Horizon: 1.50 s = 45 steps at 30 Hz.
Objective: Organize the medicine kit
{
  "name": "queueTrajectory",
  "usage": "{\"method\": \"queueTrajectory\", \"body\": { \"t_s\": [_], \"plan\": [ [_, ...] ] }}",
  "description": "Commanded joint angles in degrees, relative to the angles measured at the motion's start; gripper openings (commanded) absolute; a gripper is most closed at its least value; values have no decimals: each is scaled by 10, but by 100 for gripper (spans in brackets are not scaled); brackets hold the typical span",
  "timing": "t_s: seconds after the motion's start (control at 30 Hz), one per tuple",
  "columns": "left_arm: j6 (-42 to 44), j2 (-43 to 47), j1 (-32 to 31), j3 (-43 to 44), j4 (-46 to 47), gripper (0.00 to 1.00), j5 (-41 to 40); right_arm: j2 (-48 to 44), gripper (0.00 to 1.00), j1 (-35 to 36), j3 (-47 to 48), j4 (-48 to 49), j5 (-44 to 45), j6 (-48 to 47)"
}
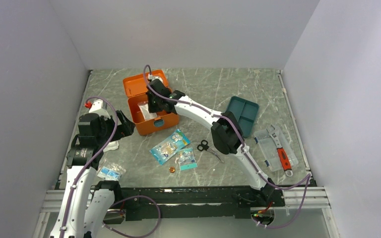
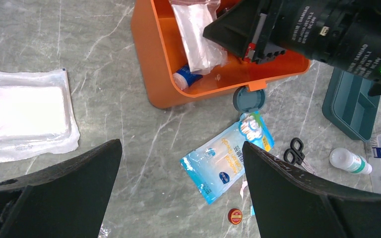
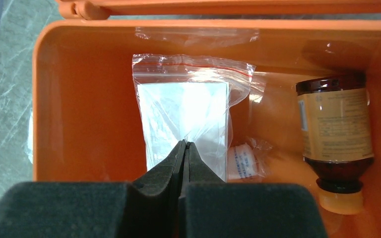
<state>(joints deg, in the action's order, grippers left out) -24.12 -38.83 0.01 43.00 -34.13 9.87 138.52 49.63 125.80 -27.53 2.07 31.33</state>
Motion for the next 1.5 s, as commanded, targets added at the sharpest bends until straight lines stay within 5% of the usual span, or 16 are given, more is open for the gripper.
{"method": "queueTrajectory", "body": {
  "t_s": [0.0,0.1,0.37,0.63,0.87,1.27,1.47],
  "plan": [
    [2,1,-2,6,14,99,10,13,0,5,35,-5,-17,18],
    [2,1,-2,6,14,99,10,10,1,5,32,-1,-18,19],
    [4,-3,-2,7,12,99,5,-29,42,5,37,7,-5,8],
    [8,-10,-2,6,12,99,0,-119,62,5,-8,27,36,-30],
    [18,-24,-2,9,6,99,6,-234,68,5,-92,29,92,-73],
    [27,-69,-3,8,8,99,50,-456,75,4,-376,36,157,-58],
    [30,-91,-55,16,-12,99,21,-523,76,4,-496,27,145,-24]
  ]
}}
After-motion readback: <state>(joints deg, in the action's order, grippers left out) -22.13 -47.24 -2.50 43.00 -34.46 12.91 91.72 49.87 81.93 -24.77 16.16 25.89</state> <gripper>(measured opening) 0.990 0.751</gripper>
